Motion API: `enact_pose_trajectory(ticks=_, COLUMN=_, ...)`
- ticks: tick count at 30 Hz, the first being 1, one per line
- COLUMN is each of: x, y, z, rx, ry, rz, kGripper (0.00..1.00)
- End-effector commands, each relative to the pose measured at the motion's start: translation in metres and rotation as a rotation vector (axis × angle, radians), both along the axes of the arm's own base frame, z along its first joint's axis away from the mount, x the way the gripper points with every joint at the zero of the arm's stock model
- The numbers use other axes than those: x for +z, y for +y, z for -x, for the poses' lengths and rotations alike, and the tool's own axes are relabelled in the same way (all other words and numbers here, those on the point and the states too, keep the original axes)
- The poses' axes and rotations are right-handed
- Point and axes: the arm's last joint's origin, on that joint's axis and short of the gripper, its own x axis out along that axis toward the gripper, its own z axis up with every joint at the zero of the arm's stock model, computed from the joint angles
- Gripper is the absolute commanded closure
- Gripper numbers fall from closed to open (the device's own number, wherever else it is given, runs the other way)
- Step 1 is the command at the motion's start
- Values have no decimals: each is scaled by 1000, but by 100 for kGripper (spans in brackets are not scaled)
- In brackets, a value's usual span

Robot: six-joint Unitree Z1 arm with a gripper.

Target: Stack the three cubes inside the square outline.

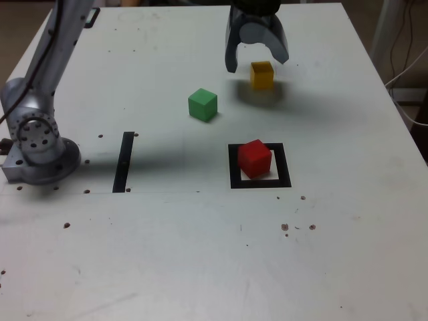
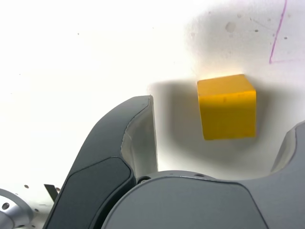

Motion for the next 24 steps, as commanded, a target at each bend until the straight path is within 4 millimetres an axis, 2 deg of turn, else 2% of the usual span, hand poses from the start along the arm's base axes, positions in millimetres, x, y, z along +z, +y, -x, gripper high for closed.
enact_pose_trajectory(ticks=1, x=-7, y=3, z=-1, rx=19, ry=7, rz=3, kGripper=8)
enact_pose_trajectory(ticks=9, x=-22, y=10, z=-11, rx=38, ry=-11, rz=47, kGripper=11)
enact_pose_trajectory(ticks=13, x=-25, y=11, z=-15, rx=37, ry=-18, rz=60, kGripper=15)
enact_pose_trajectory(ticks=19, x=-29, y=12, z=-19, rx=41, ry=-27, rz=44, kGripper=37)
enact_pose_trajectory(ticks=24, x=-33, y=17, z=-24, rx=45, ry=-41, rz=29, kGripper=47)
